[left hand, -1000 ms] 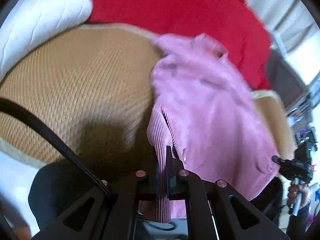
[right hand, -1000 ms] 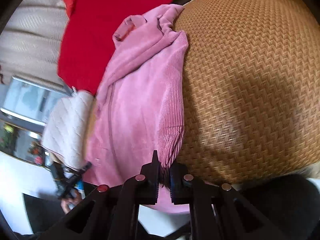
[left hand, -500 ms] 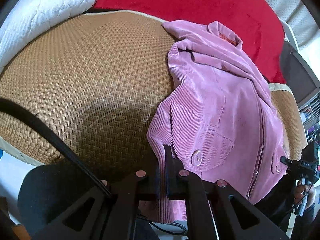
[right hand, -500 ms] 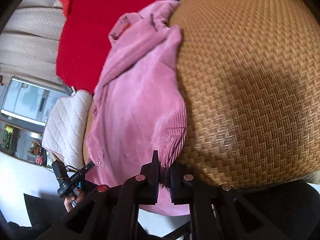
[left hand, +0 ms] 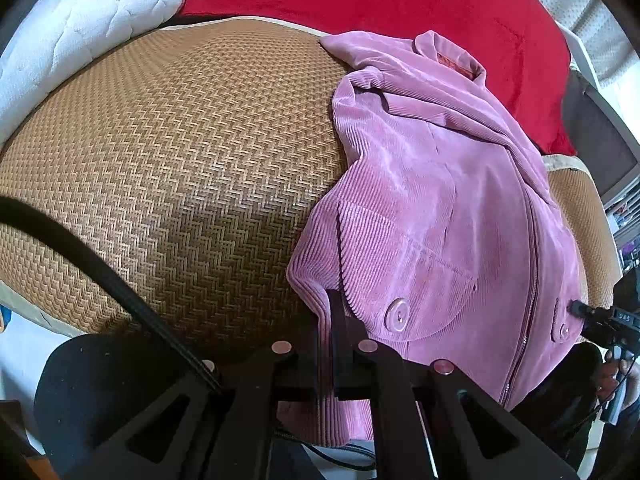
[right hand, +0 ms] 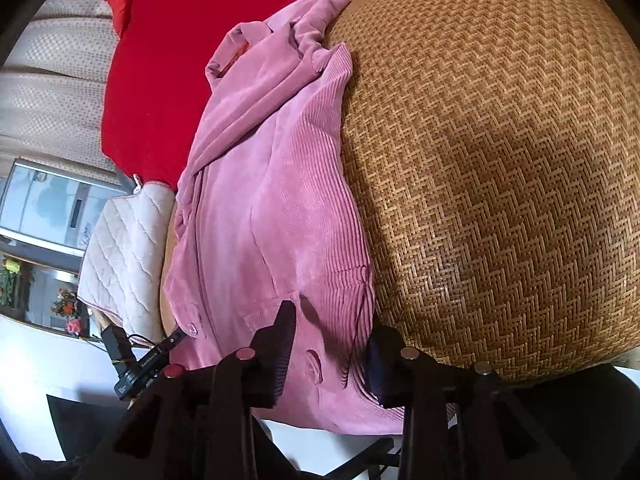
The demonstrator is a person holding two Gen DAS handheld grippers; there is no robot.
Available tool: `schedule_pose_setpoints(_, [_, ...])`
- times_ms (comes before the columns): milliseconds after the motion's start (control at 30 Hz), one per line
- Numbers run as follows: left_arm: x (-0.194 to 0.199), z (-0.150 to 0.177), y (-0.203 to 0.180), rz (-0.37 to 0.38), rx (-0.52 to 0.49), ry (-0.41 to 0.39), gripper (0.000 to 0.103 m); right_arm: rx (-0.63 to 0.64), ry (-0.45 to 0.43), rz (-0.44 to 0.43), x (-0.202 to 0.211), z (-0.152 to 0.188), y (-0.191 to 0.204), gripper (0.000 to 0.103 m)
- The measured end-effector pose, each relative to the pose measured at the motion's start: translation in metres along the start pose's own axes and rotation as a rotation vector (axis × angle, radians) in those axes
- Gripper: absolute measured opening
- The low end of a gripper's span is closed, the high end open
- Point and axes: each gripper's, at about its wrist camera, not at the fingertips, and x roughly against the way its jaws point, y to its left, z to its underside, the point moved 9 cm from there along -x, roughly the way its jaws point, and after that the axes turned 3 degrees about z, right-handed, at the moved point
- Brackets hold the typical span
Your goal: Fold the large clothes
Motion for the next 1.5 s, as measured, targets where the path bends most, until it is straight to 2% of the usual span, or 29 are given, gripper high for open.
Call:
schedule_pose_setpoints(33, [0.001,0.000,-0.001,0.001,-0.002,-0.001,0.005,0.006,0.008,0.011,-0.002,0.000,0.003,0.010])
schedule_pose_setpoints(100, [0.008,-0.004,-0.004,0.016,-0.009,-0.014,0.005,0.006,0.010,-0.011,0.003,-0.002,0.009,0.009])
schedule_pose_setpoints(167, [0.020,-0.013,-0.008,0.055,0.003,-0.045,0.005,-0.007,-0.022,-0.084,0.021,-0.012,0.020,0.009])
schedule_pose_setpoints(233, [0.027,-0.018,-0.010,0.082,0.014,-0.064,0.005,0.011,-0.054,-0.094,0.037,-0.021,0.027,0.009])
schedule_pose_setpoints(300, [0.019,-0.016,-0.007,0.036,-0.010,-0.045,0.005,0.035,-0.054,-0.084,0.039,-0.025,0.030,0.009])
schedule_pose_setpoints(400, [-0.003,-0.007,0.002,-0.004,-0.003,0.025,0.005,-0.003,0.019,-0.060,0.013,-0.018,0.009,0.009])
schedule_pose_setpoints(500, [0.003,-0.012,-0.002,0.016,-0.018,-0.001,0.005,-0.038,0.027,-0.079,0.004,-0.014,0.000,0.009])
schedule_pose_setpoints(600, [-0.005,-0.012,0.001,0.002,-0.020,0.019,0.005,-0.024,0.012,-0.092,0.004,-0.017,0.001,0.009])
schedule_pose_setpoints(700, [-0.009,-0.012,0.005,0.002,-0.007,0.029,0.005,-0.009,0.018,-0.057,-0.001,-0.017,0.001,0.017])
schedule_pose_setpoints(767, [-0.010,-0.012,0.005,0.001,-0.014,0.029,0.005,0.033,0.018,-0.037,-0.002,-0.010,0.015,0.036])
schedule_pose_setpoints(800, [-0.011,-0.012,0.005,0.001,-0.016,0.030,0.005,0.046,0.018,-0.036,-0.002,-0.008,0.020,0.060])
schedule_pose_setpoints(833, [-0.011,-0.013,0.005,0.002,-0.018,0.030,0.005,0.060,0.013,-0.031,-0.002,-0.005,0.026,0.071])
schedule_pose_setpoints(933, [-0.014,-0.014,0.003,0.002,-0.023,0.029,0.005,0.106,0.021,0.037,-0.010,0.004,0.035,0.070])
schedule_pose_setpoints(967, [-0.014,-0.014,0.003,0.001,-0.025,0.029,0.005,0.110,0.022,0.059,-0.014,0.007,0.036,0.068])
schedule_pose_setpoints(1000, [-0.015,-0.014,0.001,0.001,-0.030,0.029,0.005,0.116,0.024,0.086,-0.016,0.008,0.035,0.054])
schedule_pose_setpoints(1033, [-0.017,-0.014,-0.001,0.002,-0.035,0.029,0.005,0.124,0.028,0.130,-0.018,0.009,0.033,0.016])
schedule_pose_setpoints(1067, [-0.018,-0.015,0.000,0.003,-0.042,0.030,0.005,0.094,0.045,0.102,-0.021,0.010,0.032,0.010])
schedule_pose_setpoints(1133, [-0.012,-0.017,-0.002,0.013,-0.051,0.018,0.005,0.088,0.045,0.098,-0.019,0.010,0.032,0.009])
schedule_pose_setpoints(1267, [0.015,-0.026,-0.010,0.059,-0.055,-0.071,0.005,0.095,-0.018,-0.005,0.007,0.004,0.063,0.009])
schedule_pose_setpoints(1333, [0.004,-0.023,-0.005,0.016,-0.057,-0.034,0.005,0.107,-0.021,-0.011,0.008,0.004,0.067,0.009])
schedule_pose_setpoints(1400, [-0.014,-0.015,0.003,-0.014,-0.043,0.032,0.005,0.065,0.030,0.004,-0.012,0.009,0.050,0.009])
schedule_pose_setpoints(1433, [-0.015,-0.016,0.003,-0.016,-0.046,0.036,0.005,0.045,0.050,0.004,-0.016,0.011,0.039,0.009])
schedule_pose_setpoints(1500, [-0.003,-0.025,-0.006,0.014,-0.058,-0.007,0.004,0.025,0.052,-0.031,-0.021,0.014,0.039,0.009])
